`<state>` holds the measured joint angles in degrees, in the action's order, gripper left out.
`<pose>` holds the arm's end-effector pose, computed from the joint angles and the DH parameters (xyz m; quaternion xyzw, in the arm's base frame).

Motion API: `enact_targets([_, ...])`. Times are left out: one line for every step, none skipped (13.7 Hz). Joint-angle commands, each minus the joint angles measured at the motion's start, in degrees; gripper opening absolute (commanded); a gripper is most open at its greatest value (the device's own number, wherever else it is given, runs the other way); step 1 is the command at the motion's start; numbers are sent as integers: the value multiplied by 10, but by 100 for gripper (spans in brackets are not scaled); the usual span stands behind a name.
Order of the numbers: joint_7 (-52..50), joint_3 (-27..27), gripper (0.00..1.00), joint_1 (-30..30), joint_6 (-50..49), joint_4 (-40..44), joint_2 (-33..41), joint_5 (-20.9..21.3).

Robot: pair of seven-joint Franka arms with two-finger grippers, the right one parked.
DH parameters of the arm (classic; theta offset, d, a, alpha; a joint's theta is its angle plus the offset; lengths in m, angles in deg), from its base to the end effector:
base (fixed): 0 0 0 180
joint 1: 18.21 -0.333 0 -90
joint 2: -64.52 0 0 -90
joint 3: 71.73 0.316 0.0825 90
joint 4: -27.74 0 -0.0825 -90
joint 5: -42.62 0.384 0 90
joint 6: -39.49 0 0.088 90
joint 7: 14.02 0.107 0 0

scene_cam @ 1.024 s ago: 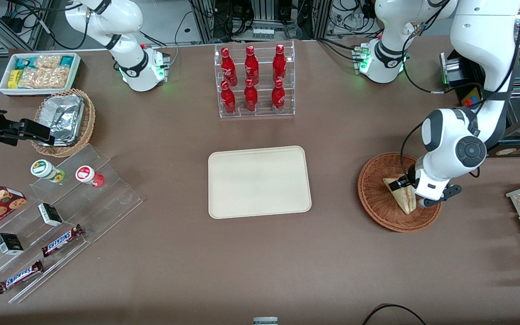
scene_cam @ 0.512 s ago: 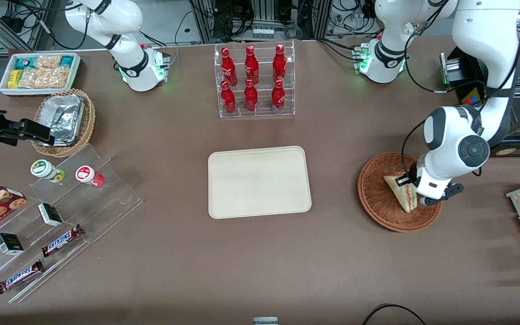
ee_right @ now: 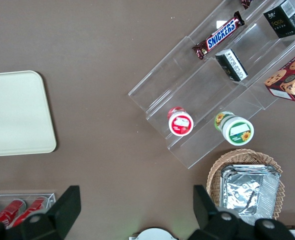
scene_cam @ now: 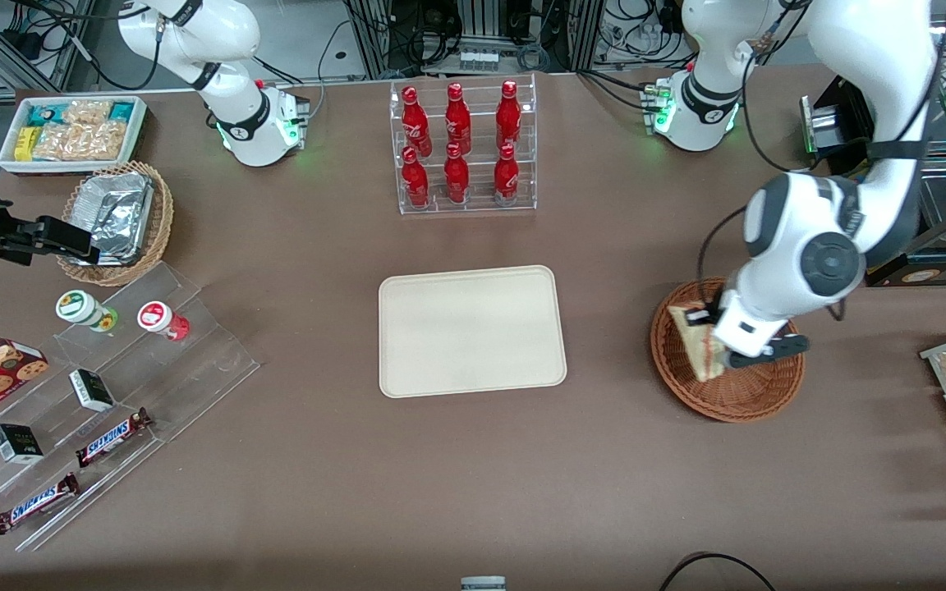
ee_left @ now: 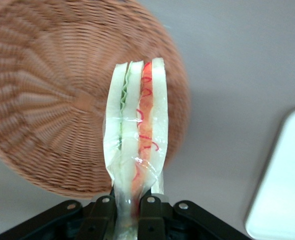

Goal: Place sandwich from basket to tray
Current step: 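Lift the sandwich and carry it over the cream tray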

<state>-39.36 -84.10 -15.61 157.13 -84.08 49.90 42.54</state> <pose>0.5692 -0.1477 0.3404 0.9926 0.0918 -0.0788 0.0007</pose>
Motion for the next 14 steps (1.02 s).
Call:
enact_targets([-10, -47, 0, 3, -14, 34, -16, 9])
enact_targets([-21, -64, 0, 4, -13, 49, -28, 8])
enact_targets([-49, -77, 0, 14, -14, 64, -38, 8])
enact_targets([-88, -78, 0, 43, -14, 85, -59, 10])
enact_targets([-112, -77, 0, 65, -13, 106, -79, 11])
enact_targets([-138, -77, 0, 85, -13, 129, -101, 19])
enact_targets([-169, -78, 0, 100, -13, 156, -123, 31])
enact_targets([-193, -78, 0, 118, -13, 178, -145, 39])
enact_targets([-210, -78, 0, 140, -13, 200, -164, 43])
enact_targets([-224, -78, 0, 161, -13, 217, -181, 44])
enact_targets([-241, -77, 0, 179, -13, 239, -198, 45])
enact_targets([-257, -76, 0, 194, -13, 259, -216, 49])
enact_targets([-270, -76, 0, 205, -13, 274, -228, 60])
enact_targets([-279, -76, 0, 216, -13, 287, -242, 68])
